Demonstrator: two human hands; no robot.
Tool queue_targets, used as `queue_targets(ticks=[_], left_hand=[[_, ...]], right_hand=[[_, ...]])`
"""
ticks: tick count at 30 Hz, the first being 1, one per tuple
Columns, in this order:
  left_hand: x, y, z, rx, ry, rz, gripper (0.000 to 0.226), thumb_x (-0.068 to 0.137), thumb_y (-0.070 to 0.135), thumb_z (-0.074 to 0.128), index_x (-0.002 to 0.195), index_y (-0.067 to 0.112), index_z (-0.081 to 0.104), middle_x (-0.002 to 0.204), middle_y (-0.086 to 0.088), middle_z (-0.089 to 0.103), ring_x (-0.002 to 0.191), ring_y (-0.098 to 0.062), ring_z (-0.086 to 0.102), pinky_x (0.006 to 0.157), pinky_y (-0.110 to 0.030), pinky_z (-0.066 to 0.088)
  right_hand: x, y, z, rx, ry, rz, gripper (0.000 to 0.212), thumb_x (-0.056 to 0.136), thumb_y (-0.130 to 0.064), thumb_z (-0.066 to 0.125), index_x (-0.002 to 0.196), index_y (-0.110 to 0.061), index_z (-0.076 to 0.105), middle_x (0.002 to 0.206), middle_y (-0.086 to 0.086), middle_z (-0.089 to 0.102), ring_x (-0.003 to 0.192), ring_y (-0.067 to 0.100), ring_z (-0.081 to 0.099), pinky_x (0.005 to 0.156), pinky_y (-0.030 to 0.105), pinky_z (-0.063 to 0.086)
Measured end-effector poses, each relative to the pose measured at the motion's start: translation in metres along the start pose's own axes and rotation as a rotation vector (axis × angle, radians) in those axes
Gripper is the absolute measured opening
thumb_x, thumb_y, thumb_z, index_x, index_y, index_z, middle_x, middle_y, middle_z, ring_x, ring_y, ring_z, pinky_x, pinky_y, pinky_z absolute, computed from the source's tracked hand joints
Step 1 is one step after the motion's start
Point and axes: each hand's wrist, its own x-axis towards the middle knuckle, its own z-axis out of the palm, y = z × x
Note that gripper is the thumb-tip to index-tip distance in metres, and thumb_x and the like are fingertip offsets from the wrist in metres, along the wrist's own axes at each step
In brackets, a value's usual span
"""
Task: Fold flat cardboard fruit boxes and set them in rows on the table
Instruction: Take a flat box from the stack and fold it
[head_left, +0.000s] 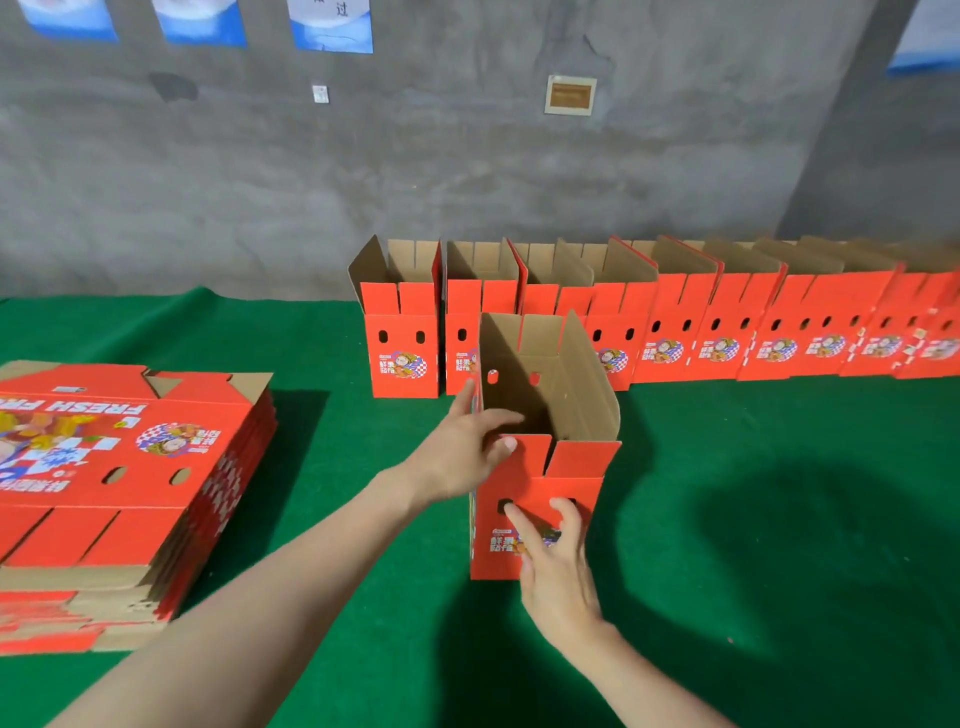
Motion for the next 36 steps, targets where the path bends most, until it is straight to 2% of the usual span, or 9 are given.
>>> queue_targets(ticks=[3, 6, 11, 16, 19, 22, 26, 31, 36], left_hand=[[0.011, 0.005, 0.01, 0.053, -0.044, -0.048, 0.02, 0.096, 0.017, 0.05, 0.105, 0.001, 0.059, 0.105, -0.013, 0.053, 0.12, -0.032, 0.043, 0.092, -0.024, 0.036], [0.023, 0.012, 0.019, 0.053, -0.01, -0.079, 0.021, 0.098, 0.021, 0.048, 0.095, 0.002, 0.058, 0.1, -0.011, 0.044, 0.098, -0.033, 0.054, 0.081, -0.022, 0.041], [0.051, 0.023, 0.042, 0.015, -0.075, -0.065, 0.022, 0.1, 0.025, 0.043, 0.081, 0.015, 0.046, 0.129, -0.029, 0.041, 0.126, -0.041, 0.039, 0.093, -0.03, 0.04], [0.088, 0.04, 0.064, -0.058, -0.188, -0.041, 0.02, 0.1, 0.023, 0.042, 0.088, 0.011, 0.052, 0.136, -0.02, 0.042, 0.14, -0.029, 0.026, 0.106, -0.032, 0.033], [0.108, 0.054, 0.076, -0.074, -0.314, 0.028, 0.035, 0.102, 0.019, 0.034, 0.12, 0.002, 0.058, 0.145, -0.012, 0.042, 0.146, -0.021, 0.01, 0.116, -0.031, 0.016], [0.123, 0.06, 0.086, -0.12, -0.268, 0.037, 0.039, 0.103, 0.019, 0.033, 0.141, 0.017, 0.043, 0.154, -0.007, 0.027, 0.144, -0.02, 0.02, 0.113, -0.019, 0.014], [0.135, 0.047, 0.092, -0.175, -0.127, -0.051, 0.036, 0.103, 0.022, 0.034, 0.136, 0.02, 0.047, 0.139, -0.005, 0.048, 0.099, -0.012, 0.055, 0.071, -0.009, 0.038], [0.14, 0.027, 0.091, -0.102, -0.081, -0.093, 0.033, 0.102, 0.023, 0.036, 0.126, 0.014, 0.057, 0.126, -0.008, 0.06, 0.112, -0.022, 0.058, 0.093, -0.026, 0.043], [0.138, 0.019, 0.083, -0.099, -0.069, -0.129, 0.034, 0.102, 0.023, 0.036, 0.127, 0.014, 0.057, 0.125, -0.006, 0.06, 0.107, -0.027, 0.062, 0.089, -0.029, 0.046]], right_hand=[[0.006, 0.004, 0.0, 0.046, 0.016, 0.057, 0.067, 0.089, -0.007, 0.047, 0.143, -0.043, 0.032, 0.14, 0.009, 0.005, 0.121, 0.028, 0.042, 0.108, 0.033, 0.036], [0.017, 0.01, -0.004, 0.044, 0.038, 0.094, 0.062, 0.09, -0.008, 0.047, 0.141, -0.042, 0.037, 0.141, 0.009, 0.006, 0.118, 0.018, 0.046, 0.107, 0.029, 0.035], [0.035, 0.043, -0.011, -0.072, 0.029, 0.127, 0.055, 0.094, -0.015, 0.044, 0.141, -0.043, 0.035, 0.144, 0.016, 0.01, 0.116, 0.026, 0.048, 0.106, 0.033, 0.037], [0.054, 0.089, -0.023, -0.148, 0.062, 0.16, 0.049, 0.095, -0.019, 0.044, 0.138, -0.041, 0.042, 0.14, 0.017, 0.021, 0.119, 0.034, 0.042, 0.102, 0.036, 0.041], [0.071, 0.127, -0.036, -0.178, 0.069, 0.213, 0.047, 0.094, -0.022, 0.046, 0.138, -0.038, 0.045, 0.137, 0.016, 0.021, 0.122, 0.035, 0.04, 0.103, 0.037, 0.04], [0.093, 0.167, -0.053, -0.176, 0.021, 0.264, 0.048, 0.093, -0.019, 0.047, 0.139, -0.035, 0.045, 0.134, 0.014, 0.018, 0.122, 0.034, 0.041, 0.105, 0.034, 0.039], [0.123, 0.207, -0.071, -0.145, -0.047, 0.345, 0.052, 0.091, -0.017, 0.051, 0.141, -0.032, 0.042, 0.128, 0.011, 0.018, 0.122, 0.032, 0.038, 0.104, 0.036, 0.042], [0.151, 0.22, -0.076, -0.157, -0.092, 0.366, 0.053, 0.09, -0.022, 0.055, 0.14, -0.033, 0.039, 0.128, 0.012, 0.018, 0.124, 0.031, 0.035, 0.104, 0.037, 0.042], [0.164, 0.215, -0.072, -0.194, -0.179, 0.424, 0.06, 0.09, -0.028, 0.056, 0.144, -0.035, 0.031, 0.135, 0.014, 0.011, 0.135, 0.032, 0.022, 0.106, 0.037, 0.041]])
